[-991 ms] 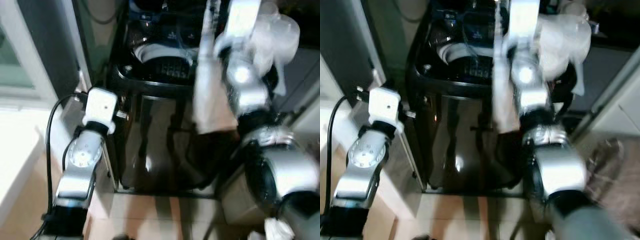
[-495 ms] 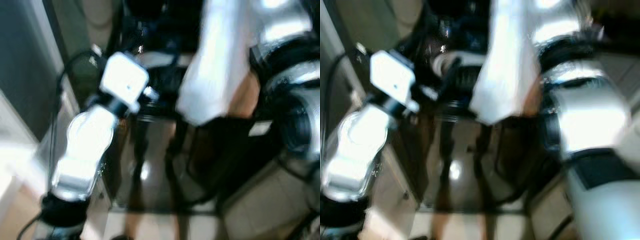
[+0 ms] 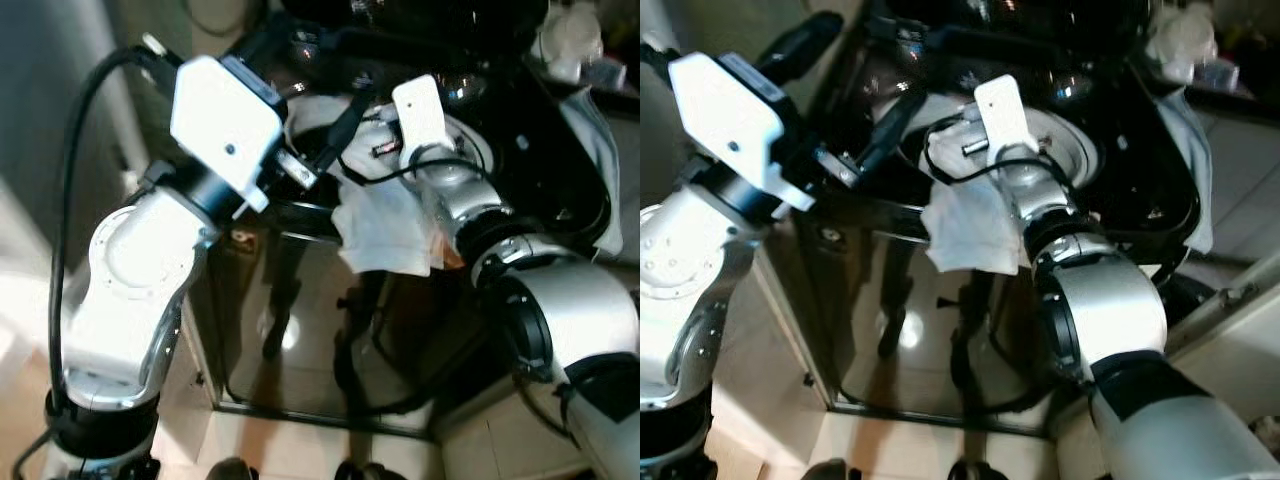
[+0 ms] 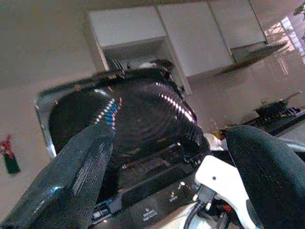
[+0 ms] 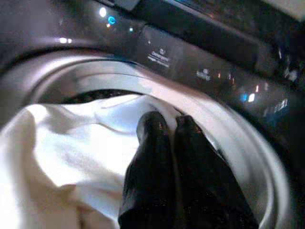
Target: Clothes washing
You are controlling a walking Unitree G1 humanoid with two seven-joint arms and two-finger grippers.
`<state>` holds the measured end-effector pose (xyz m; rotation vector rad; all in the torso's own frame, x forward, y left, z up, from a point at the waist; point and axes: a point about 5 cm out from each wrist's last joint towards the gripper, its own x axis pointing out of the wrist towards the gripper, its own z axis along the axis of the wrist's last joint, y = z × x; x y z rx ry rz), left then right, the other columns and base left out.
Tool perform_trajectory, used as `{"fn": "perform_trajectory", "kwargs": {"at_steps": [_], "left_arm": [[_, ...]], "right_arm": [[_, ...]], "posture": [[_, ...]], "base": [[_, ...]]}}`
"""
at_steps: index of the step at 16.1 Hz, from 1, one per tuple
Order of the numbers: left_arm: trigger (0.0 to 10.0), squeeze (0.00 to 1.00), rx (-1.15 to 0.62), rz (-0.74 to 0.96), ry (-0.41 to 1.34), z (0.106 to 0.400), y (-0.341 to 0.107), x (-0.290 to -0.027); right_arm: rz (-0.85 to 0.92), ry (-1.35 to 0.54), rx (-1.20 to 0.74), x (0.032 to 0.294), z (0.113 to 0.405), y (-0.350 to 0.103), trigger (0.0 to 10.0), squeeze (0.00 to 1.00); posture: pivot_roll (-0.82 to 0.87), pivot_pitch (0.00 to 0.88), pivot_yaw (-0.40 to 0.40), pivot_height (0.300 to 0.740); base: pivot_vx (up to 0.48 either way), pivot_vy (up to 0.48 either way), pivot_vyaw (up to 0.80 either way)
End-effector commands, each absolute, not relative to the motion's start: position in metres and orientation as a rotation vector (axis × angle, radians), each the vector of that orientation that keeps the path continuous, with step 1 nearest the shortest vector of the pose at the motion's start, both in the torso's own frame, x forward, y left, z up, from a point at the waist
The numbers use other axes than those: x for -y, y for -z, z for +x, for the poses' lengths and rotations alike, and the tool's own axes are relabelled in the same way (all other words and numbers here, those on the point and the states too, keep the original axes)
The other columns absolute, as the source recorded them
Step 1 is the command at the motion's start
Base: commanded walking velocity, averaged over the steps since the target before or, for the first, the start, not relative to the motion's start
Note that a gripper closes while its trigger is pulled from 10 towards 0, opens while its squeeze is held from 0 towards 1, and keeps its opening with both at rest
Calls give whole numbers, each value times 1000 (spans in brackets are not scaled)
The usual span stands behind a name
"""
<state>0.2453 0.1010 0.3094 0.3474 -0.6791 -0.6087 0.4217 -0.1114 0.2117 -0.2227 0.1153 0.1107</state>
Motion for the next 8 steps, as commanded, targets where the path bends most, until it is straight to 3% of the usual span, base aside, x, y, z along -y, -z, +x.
{"fn": "perform_trajectory", "kwargs": {"at_steps": [1,2,5,6,8], "left_arm": [[10000,0,681,338,643,240,-310,-97],[10000,0,676,337,642,240,-310,-97],[10000,0,643,323,638,243,-306,-100],[10000,0,609,303,619,248,-298,-102],[10000,0,544,283,590,255,-281,-106]], "right_arm": [[-124,-52,-121,126,423,-215,10000,0],[-93,-48,-110,126,424,-218,10000,988],[83,4,-53,131,427,-237,10000,1000],[228,32,0,136,429,-251,10000,1000],[218,25,100,136,429,-269,10000,1000]], "posture": [[163,0,-96,740],[162,0,-95,740],[144,0,-82,740],[134,0,-76,740],[122,0,-77,740]], "base": [[0,0,0],[0,0,0],[0,0,0],[0,0,0],[0,0,0]]}}
